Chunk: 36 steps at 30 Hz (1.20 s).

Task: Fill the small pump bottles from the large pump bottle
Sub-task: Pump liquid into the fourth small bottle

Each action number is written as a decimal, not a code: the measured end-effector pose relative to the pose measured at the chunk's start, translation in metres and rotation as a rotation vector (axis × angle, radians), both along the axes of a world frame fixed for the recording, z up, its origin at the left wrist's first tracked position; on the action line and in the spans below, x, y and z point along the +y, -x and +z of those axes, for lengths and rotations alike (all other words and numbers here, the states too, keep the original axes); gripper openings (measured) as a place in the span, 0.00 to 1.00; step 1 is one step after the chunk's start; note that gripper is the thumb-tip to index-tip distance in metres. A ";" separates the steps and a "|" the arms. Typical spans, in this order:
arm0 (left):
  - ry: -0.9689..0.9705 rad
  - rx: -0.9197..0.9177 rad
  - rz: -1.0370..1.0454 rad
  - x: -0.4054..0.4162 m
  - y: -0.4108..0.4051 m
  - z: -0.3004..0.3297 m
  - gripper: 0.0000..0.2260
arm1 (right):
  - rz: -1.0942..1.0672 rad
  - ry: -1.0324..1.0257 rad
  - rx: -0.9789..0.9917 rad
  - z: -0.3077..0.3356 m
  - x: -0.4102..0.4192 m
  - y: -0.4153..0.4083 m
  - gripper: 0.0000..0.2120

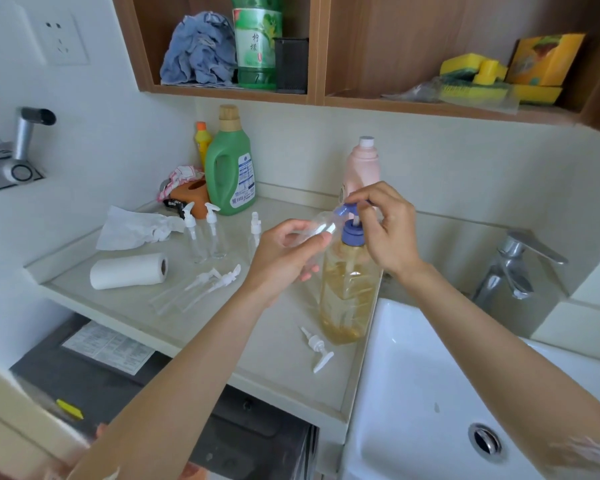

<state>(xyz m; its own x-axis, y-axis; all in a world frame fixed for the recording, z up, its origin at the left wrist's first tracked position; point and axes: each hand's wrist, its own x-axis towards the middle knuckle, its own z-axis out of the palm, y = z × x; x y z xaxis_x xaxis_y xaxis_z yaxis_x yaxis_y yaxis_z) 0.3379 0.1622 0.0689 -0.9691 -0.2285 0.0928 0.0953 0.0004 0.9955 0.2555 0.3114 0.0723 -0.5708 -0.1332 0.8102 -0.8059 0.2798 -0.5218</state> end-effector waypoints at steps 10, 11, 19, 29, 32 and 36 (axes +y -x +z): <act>-0.006 0.010 0.008 0.001 0.002 -0.004 0.07 | 0.014 0.065 0.069 -0.028 -0.004 0.002 0.15; -0.003 0.002 0.014 0.001 0.003 -0.006 0.07 | 0.016 0.066 0.069 -0.032 -0.006 0.003 0.16; 0.045 -0.048 0.023 0.001 0.003 -0.015 0.10 | -0.104 0.017 0.121 -0.045 -0.009 0.002 0.15; 0.039 0.018 0.017 0.001 0.003 -0.002 0.03 | 0.018 -0.134 0.092 -0.004 0.010 0.001 0.16; 0.044 0.014 0.012 0.001 0.006 -0.002 0.03 | 0.038 -0.112 0.083 -0.006 0.013 0.004 0.17; 0.023 0.017 0.013 0.002 0.008 -0.006 0.03 | 0.035 -0.002 0.096 -0.021 0.005 0.007 0.16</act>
